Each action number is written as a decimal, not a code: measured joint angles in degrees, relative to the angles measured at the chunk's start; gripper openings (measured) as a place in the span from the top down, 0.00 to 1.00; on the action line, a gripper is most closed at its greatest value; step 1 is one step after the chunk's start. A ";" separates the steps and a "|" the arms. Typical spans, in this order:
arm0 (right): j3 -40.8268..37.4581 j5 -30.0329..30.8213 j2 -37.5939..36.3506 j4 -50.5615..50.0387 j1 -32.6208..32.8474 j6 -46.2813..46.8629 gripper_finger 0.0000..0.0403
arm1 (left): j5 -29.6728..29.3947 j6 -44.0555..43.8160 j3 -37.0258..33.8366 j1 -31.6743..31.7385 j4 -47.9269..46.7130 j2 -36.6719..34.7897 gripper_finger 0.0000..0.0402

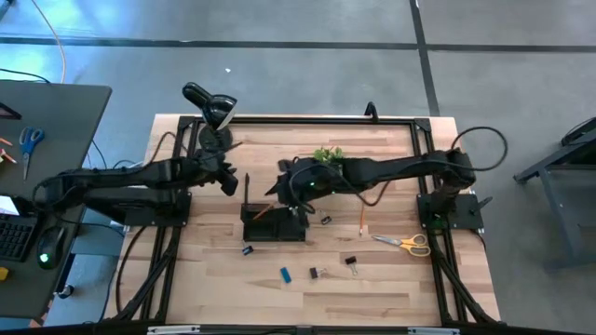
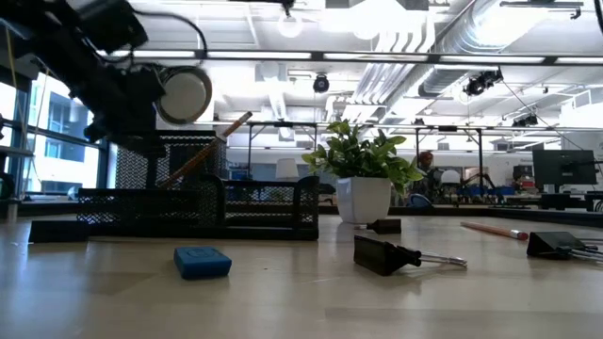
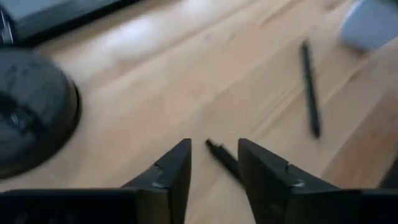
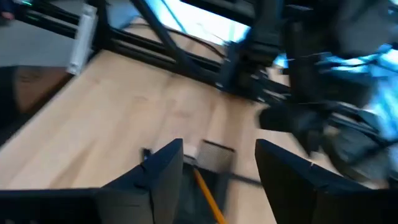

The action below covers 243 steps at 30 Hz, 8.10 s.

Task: Pick and place office supplies into organizer
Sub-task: Put the black pen into the black desk organizer

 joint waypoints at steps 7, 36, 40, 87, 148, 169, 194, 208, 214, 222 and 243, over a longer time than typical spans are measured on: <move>-0.02 0.69 -1.21 -4.64 0.10 2.86 0.51 | 4.90 -4.24 -0.02 0.04 6.18 12.71 0.63; -0.04 -0.14 0.15 -5.12 1.89 -0.63 0.58 | 10.97 -6.71 -0.02 0.00 16.26 26.05 0.74; -0.04 -0.14 0.15 -5.72 1.89 0.28 0.59 | 9.80 -6.64 -0.02 -0.02 16.11 27.54 0.74; -8.35 7.58 -0.29 -7.27 -7.81 2.06 0.64 | 8.55 6.78 -0.03 0.00 9.77 8.57 0.74; -9.14 -10.61 16.91 3.09 -19.91 -21.17 0.70 | 21.20 14.48 0.00 -0.02 21.01 -10.39 0.74; 8.14 -10.22 29.35 -14.11 -19.31 -20.35 0.67 | 22.71 16.05 0.00 -0.02 23.39 -10.37 0.74; 15.08 -4.53 32.82 -23.46 -19.76 -23.47 0.94 | 22.69 15.96 0.00 -0.02 20.15 -10.37 0.74; 17.66 14.11 25.99 -28.46 -16.33 -24.55 0.96 | 22.69 15.94 -0.02 -0.02 20.11 -12.19 0.74; 19.99 20.24 21.63 -31.76 -12.06 -24.39 0.99 | 22.46 13.73 -0.02 -0.02 17.81 -15.36 0.74; 26.75 23.37 20.98 -37.14 -6.52 -18.86 0.96 | 29.38 12.93 -0.02 -0.13 18.64 -16.24 0.74; 31.85 23.83 21.02 -37.77 3.79 -9.95 0.96 | 19.14 12.72 -0.02 0.00 17.10 -16.82 0.74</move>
